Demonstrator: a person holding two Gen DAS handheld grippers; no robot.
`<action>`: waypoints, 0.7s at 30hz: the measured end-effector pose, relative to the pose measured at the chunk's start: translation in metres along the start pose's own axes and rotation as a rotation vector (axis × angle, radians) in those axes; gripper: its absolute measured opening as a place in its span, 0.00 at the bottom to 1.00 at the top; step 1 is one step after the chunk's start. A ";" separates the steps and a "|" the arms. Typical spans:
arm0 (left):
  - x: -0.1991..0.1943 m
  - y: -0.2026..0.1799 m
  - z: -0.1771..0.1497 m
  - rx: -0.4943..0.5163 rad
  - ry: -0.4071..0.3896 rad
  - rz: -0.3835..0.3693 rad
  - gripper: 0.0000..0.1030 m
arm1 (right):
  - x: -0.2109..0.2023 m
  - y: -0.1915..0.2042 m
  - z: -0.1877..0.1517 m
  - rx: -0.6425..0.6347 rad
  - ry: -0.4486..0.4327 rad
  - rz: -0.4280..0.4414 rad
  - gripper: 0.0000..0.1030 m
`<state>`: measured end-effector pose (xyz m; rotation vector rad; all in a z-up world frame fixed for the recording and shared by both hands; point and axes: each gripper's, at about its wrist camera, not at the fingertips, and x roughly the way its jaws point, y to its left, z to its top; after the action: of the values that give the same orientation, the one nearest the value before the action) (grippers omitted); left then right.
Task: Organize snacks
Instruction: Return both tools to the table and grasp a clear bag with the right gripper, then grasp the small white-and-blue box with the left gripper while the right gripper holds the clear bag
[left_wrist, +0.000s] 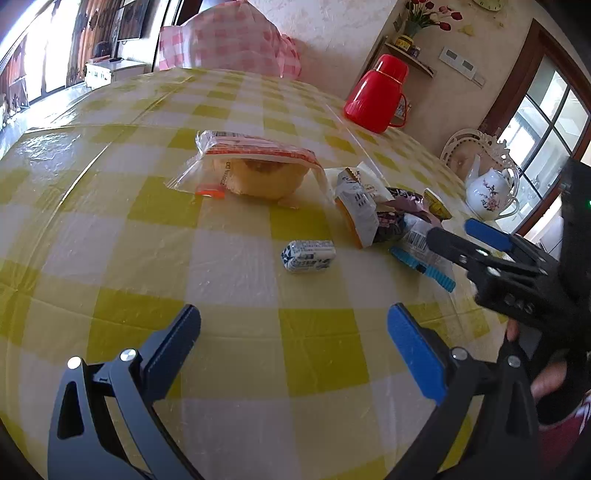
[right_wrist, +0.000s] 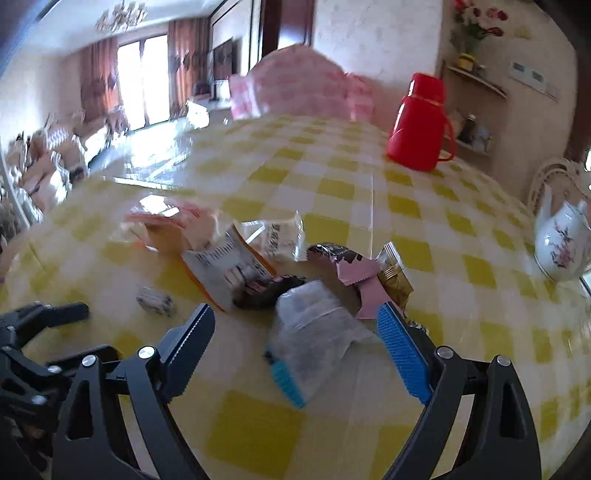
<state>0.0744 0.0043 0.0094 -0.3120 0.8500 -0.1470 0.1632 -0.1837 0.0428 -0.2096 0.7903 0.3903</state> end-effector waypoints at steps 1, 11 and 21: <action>0.000 0.000 0.000 -0.001 -0.001 -0.004 0.98 | 0.004 -0.002 -0.002 -0.013 0.014 0.008 0.83; 0.000 0.000 0.000 -0.001 0.000 -0.011 0.98 | 0.031 -0.020 -0.016 0.026 0.067 0.073 0.62; 0.001 0.000 0.000 0.001 0.001 -0.009 0.98 | -0.039 0.022 -0.070 -0.064 0.069 0.028 0.58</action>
<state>0.0752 0.0041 0.0091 -0.3145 0.8494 -0.1557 0.0833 -0.1972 0.0222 -0.2728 0.8499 0.4367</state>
